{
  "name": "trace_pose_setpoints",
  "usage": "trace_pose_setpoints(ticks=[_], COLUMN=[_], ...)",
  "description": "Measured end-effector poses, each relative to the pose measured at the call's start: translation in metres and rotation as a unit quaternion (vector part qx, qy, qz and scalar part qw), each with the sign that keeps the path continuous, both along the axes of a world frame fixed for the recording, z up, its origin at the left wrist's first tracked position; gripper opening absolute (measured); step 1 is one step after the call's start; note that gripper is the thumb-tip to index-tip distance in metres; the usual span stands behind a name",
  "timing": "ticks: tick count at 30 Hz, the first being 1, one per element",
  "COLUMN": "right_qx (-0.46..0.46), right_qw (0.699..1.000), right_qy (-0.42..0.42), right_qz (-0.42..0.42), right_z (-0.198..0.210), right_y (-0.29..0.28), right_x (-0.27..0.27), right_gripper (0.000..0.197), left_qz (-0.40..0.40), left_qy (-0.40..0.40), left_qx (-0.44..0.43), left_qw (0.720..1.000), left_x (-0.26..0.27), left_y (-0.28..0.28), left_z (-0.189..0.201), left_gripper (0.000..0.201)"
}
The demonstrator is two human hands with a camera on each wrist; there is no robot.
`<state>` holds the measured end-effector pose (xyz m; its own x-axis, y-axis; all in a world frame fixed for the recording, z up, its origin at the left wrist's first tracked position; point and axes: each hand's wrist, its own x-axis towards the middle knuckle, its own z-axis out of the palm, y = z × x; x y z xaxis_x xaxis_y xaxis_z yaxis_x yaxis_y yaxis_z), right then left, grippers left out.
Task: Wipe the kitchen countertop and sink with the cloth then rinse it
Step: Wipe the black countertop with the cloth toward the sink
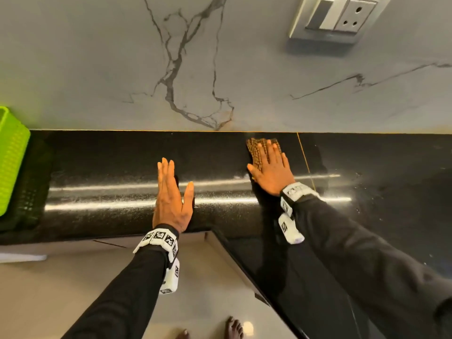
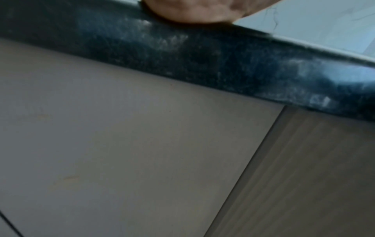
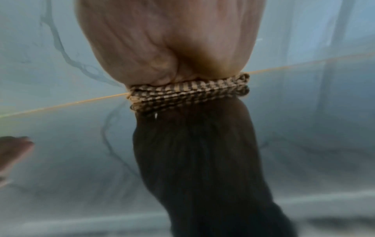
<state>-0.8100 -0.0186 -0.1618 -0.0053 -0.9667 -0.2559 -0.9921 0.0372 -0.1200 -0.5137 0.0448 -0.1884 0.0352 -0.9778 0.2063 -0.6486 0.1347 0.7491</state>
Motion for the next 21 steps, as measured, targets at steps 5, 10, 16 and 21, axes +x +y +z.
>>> trace_pose_setpoints(ticks=[5, 10, 16, 21], right_qx=[-0.024, -0.007, -0.004, 0.007], right_qw=[0.999, 0.998, 0.995, 0.998], right_qy=[0.027, 0.036, 0.03, 0.009], right_qz=[-0.018, -0.049, -0.092, -0.065], right_z=[0.008, 0.007, 0.011, 0.002], right_y=[0.185, 0.224, 0.125, 0.137], right_x=[-0.014, -0.02, -0.055, -0.054], right_gripper=[0.077, 0.083, 0.082, 0.075], left_qz=[-0.042, -0.182, -0.175, -0.13], left_qy=[-0.057, -0.231, -0.252, -0.212], left_qx=[0.011, -0.016, -0.003, 0.054], left_qw=[0.997, 0.956, 0.952, 0.967], left_x=[0.004, 0.002, -0.043, -0.129], left_y=[-0.001, -0.005, 0.026, 0.086], left_z=[0.003, 0.005, -0.009, -0.011], left_gripper=[0.08, 0.088, 0.061, 0.063])
